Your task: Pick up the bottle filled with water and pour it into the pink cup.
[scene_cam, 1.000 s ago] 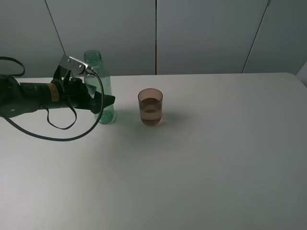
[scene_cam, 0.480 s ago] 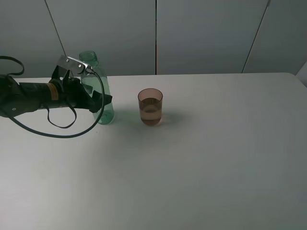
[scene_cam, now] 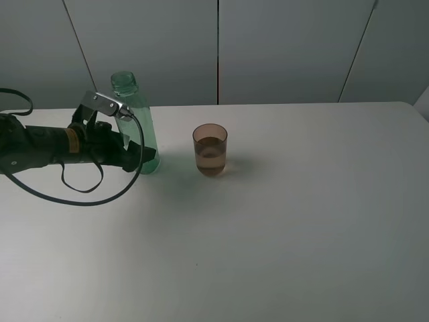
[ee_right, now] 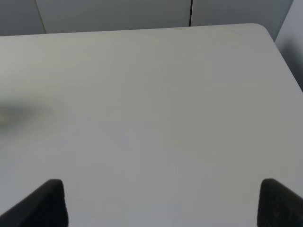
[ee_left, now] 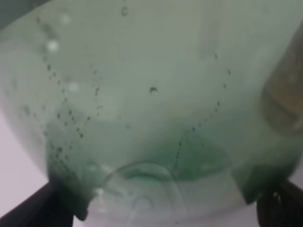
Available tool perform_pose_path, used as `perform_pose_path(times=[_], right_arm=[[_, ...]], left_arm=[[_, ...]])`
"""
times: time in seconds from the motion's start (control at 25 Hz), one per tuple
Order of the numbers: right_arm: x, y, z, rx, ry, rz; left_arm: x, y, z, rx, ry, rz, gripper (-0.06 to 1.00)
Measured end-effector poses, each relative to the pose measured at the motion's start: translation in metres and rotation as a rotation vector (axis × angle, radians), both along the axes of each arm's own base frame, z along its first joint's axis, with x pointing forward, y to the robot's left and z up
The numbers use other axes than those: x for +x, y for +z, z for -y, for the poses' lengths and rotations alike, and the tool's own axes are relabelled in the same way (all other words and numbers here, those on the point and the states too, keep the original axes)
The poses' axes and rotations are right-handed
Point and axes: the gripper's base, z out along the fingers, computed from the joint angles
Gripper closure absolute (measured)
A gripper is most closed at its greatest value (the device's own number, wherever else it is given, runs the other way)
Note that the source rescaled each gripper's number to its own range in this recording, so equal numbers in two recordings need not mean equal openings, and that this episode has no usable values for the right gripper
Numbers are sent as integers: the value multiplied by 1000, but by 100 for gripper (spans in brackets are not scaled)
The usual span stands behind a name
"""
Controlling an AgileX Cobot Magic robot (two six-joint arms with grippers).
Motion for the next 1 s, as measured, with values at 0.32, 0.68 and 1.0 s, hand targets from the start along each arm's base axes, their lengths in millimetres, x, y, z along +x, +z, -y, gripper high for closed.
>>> perform_pose_path(times=[0.32, 0.68, 1.0], right_arm=[[0, 0, 0, 0, 0, 0], [0, 0, 0, 0, 0, 0], [0, 0, 0, 0, 0, 0]], left_arm=[[-25, 21, -7, 6, 23, -6, -6], [-70, 64, -28, 27, 164, -15, -6], [-116, 149, -58, 25, 455, 95, -6]])
